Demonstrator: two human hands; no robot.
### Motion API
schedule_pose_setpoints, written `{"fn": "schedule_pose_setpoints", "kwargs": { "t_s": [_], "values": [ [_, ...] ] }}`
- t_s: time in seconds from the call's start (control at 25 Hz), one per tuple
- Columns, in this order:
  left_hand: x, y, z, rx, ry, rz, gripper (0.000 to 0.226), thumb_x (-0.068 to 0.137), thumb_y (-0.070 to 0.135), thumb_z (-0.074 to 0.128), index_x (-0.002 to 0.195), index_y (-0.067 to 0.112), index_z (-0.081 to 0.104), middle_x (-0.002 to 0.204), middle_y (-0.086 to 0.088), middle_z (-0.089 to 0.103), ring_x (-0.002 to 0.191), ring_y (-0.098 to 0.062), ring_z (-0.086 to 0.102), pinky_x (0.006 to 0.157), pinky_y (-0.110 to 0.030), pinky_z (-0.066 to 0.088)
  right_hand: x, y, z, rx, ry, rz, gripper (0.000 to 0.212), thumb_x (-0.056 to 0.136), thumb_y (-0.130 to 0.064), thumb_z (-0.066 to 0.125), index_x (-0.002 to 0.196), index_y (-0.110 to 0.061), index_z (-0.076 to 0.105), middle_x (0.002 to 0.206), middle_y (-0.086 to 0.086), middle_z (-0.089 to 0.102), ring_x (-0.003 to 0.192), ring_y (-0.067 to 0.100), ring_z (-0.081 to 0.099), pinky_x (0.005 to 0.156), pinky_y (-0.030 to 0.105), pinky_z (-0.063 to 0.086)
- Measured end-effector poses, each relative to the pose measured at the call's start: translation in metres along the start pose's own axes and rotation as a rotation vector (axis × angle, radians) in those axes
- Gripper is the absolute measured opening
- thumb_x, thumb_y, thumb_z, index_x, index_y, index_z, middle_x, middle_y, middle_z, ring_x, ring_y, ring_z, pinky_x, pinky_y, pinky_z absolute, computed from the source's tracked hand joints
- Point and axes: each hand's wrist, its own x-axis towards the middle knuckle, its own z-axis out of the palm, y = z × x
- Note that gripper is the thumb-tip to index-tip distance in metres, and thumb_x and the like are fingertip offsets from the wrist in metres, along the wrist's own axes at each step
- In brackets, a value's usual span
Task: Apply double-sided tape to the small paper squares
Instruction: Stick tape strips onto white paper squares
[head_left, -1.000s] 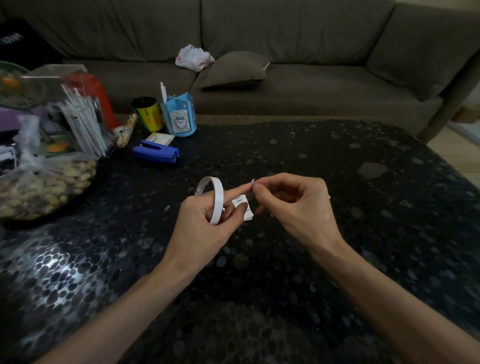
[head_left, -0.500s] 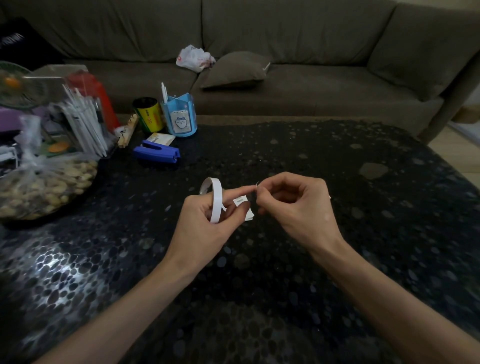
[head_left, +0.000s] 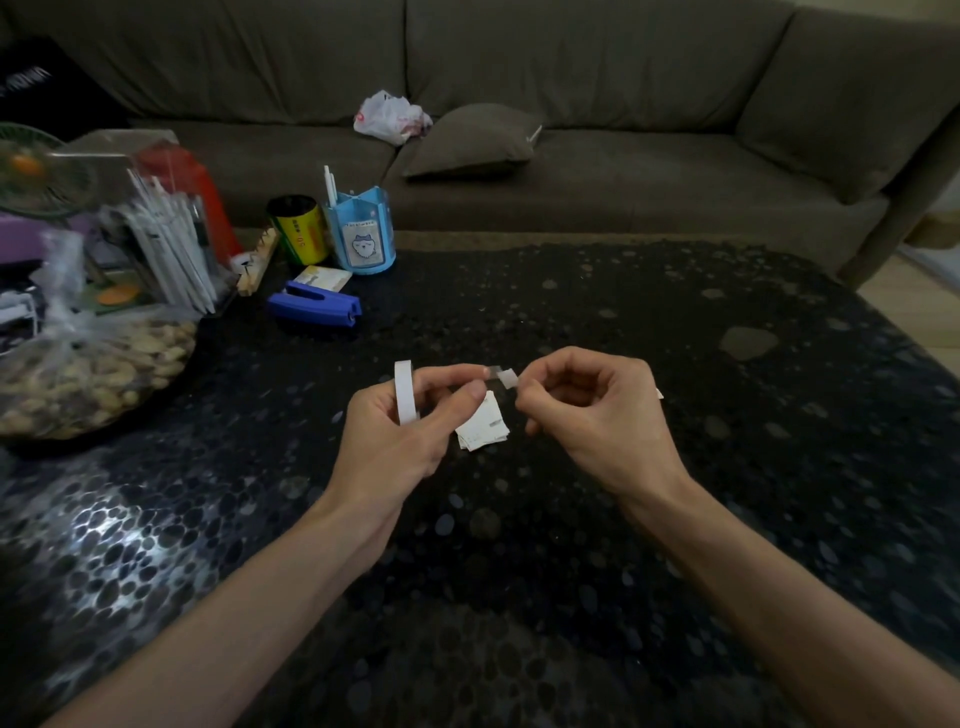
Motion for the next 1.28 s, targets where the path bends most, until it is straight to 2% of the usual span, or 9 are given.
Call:
{"fn": "schedule_pose_setpoints", "kwargs": {
  "t_s": [0.2, 0.4, 0.48, 0.6, 0.68, 0.76, 0.88, 1.04, 1.28],
  "values": [
    [0.001, -0.001, -0.001, 0.021, 0.011, -0.002, 0.013, 0.093, 0.022, 0.073, 0.101, 0.026, 0.082, 0.055, 0.013, 0.054, 0.048, -0.004, 0.043, 0.045, -0.017, 0.034, 0.002, 0.005, -0.001, -0.046, -0.005, -0.012, 0.007, 0.087, -0.007, 0.079, 0.085, -0.013, 0.077, 0.08, 0.001, 0.077, 0.069, 0.015, 0.073, 0.069, 0.022, 0.061],
    [0.002, -0.005, -0.003, 0.057, 0.04, -0.031, 0.012, 0.091, 0.023, 0.075, 0.1, 0.026, 0.082, 0.058, 0.013, 0.056, 0.05, -0.002, 0.046, 0.046, -0.017, 0.037, 0.012, 0.016, -0.008, -0.102, -0.037, 0.043, 0.008, 0.088, -0.01, 0.079, 0.085, -0.017, 0.077, 0.075, -0.006, 0.076, 0.067, 0.006, 0.072, 0.065, 0.016, 0.055],
    [0.004, -0.006, -0.003, 0.078, 0.043, -0.047, 0.011, 0.09, 0.023, 0.076, 0.099, 0.027, 0.082, 0.059, 0.012, 0.058, 0.051, -0.002, 0.048, 0.046, -0.017, 0.038, 0.022, 0.023, -0.017, -0.258, -0.091, 0.084, 0.007, 0.089, -0.017, 0.08, 0.086, -0.021, 0.076, 0.078, -0.006, 0.076, 0.071, 0.006, 0.073, 0.069, 0.018, 0.057],
    [0.005, -0.008, -0.003, 0.094, 0.045, -0.058, 0.011, 0.088, 0.024, 0.078, 0.096, 0.028, 0.083, 0.063, 0.012, 0.06, 0.053, -0.001, 0.05, 0.047, -0.017, 0.04, 0.037, 0.038, -0.038, -0.697, -0.269, 0.119, 0.009, 0.093, -0.026, 0.076, 0.091, -0.032, 0.07, 0.09, -0.012, 0.07, 0.086, 0.004, 0.067, 0.077, 0.02, 0.054],
    [0.006, -0.009, -0.003, 0.095, 0.046, -0.065, 0.01, 0.088, 0.024, 0.078, 0.096, 0.029, 0.083, 0.064, 0.011, 0.061, 0.053, -0.001, 0.05, 0.048, -0.017, 0.04, 0.041, 0.046, -0.047, -0.873, -0.351, 0.149, 0.004, 0.097, -0.029, 0.071, 0.098, -0.032, 0.068, 0.099, -0.011, 0.067, 0.094, 0.007, 0.065, 0.085, 0.028, 0.057],
    [0.006, -0.009, -0.003, 0.098, 0.044, -0.065, 0.011, 0.089, 0.023, 0.077, 0.097, 0.028, 0.082, 0.062, 0.012, 0.059, 0.052, -0.002, 0.049, 0.047, -0.017, 0.039, 0.041, 0.053, -0.051, -1.005, -0.361, 0.137, 0.006, 0.101, -0.031, 0.066, 0.106, -0.03, 0.068, 0.106, -0.007, 0.068, 0.1, 0.011, 0.065, 0.09, 0.033, 0.057],
    [0.006, -0.009, -0.004, 0.106, 0.046, -0.069, 0.011, 0.09, 0.022, 0.077, 0.099, 0.027, 0.082, 0.06, 0.016, 0.059, 0.051, -0.001, 0.051, 0.046, -0.018, 0.039, 0.041, 0.058, -0.053, -1.151, -0.322, 0.078, 0.015, 0.105, -0.031, 0.058, 0.114, -0.026, 0.069, 0.117, -0.003, 0.068, 0.107, 0.018, 0.065, 0.087, 0.035, 0.054],
    [0.008, -0.009, -0.005, 0.107, 0.052, -0.061, 0.012, 0.09, 0.022, 0.076, 0.101, 0.027, 0.081, 0.059, 0.017, 0.059, 0.051, 0.0, 0.052, 0.048, -0.017, 0.039, 0.042, 0.055, -0.054, -1.2, -0.334, 0.045, 0.02, 0.104, -0.025, 0.06, 0.123, -0.027, 0.067, 0.129, -0.004, 0.062, 0.115, 0.017, 0.062, 0.091, 0.032, 0.051],
    [0.008, -0.01, -0.005, 0.103, 0.067, -0.051, 0.012, 0.092, 0.019, 0.076, 0.1, 0.026, 0.081, 0.058, 0.017, 0.059, 0.05, 0.0, 0.051, 0.045, -0.017, 0.039, 0.043, 0.051, -0.05, -1.172, -0.271, 0.036, 0.028, 0.099, -0.028, 0.069, 0.126, -0.026, 0.063, 0.127, -0.002, 0.064, 0.111, 0.016, 0.064, 0.094, 0.036, 0.058]
  ]
}}
